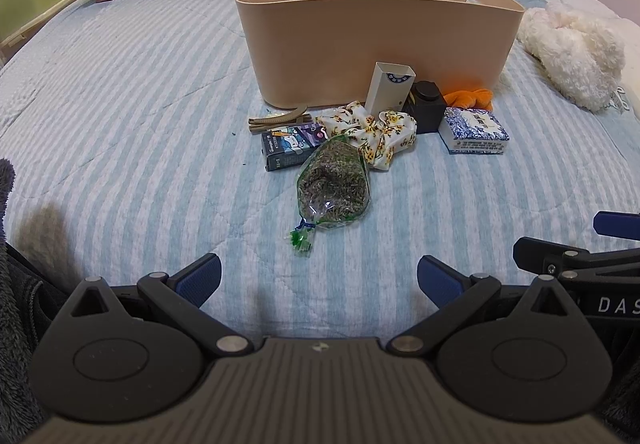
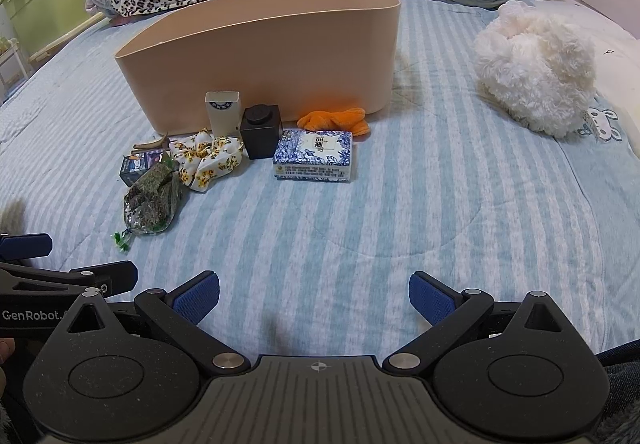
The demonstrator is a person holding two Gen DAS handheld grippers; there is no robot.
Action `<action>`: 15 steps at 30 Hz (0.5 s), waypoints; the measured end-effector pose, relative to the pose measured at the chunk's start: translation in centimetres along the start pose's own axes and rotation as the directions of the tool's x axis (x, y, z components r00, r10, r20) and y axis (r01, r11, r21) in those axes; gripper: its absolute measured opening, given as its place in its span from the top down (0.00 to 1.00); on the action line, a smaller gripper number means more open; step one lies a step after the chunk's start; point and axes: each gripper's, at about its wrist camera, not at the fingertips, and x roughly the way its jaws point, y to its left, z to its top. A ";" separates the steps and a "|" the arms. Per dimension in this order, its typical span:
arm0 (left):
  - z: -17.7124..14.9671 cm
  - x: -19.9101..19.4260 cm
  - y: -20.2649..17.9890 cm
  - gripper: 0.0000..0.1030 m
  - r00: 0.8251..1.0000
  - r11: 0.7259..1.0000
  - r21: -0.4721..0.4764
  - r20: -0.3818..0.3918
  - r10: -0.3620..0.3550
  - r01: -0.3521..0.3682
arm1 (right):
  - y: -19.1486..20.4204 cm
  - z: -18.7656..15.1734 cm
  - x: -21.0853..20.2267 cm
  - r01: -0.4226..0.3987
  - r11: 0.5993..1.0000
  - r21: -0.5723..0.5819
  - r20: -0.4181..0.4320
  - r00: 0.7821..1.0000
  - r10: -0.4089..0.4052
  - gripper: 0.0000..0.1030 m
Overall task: Organize objects
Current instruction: 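Move both tools toward the items in front of the beige basket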
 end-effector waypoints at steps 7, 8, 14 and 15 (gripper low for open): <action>0.0 0.0 0.0 0.00 1.000 1.000 0.000 0.000 0.001 -0.001 | 0.0 0.0 0.0 0.000 1.000 -0.001 0.000 1.000 0.000 0.00; 0.0 0.0 0.0 0.00 1.000 1.000 0.001 0.001 0.001 -0.001 | 0.0 0.0 0.0 0.000 1.000 -0.001 0.000 1.000 0.000 0.00; 0.0 0.0 0.0 0.00 1.000 1.000 0.000 0.001 0.000 0.000 | 0.0 0.0 0.1 0.000 1.000 -0.001 0.000 1.000 0.000 0.00; 0.0 0.0 0.0 0.00 1.000 1.000 -0.001 0.002 0.000 0.000 | 0.0 -0.1 0.1 -0.001 1.000 -0.001 0.000 1.000 0.001 0.00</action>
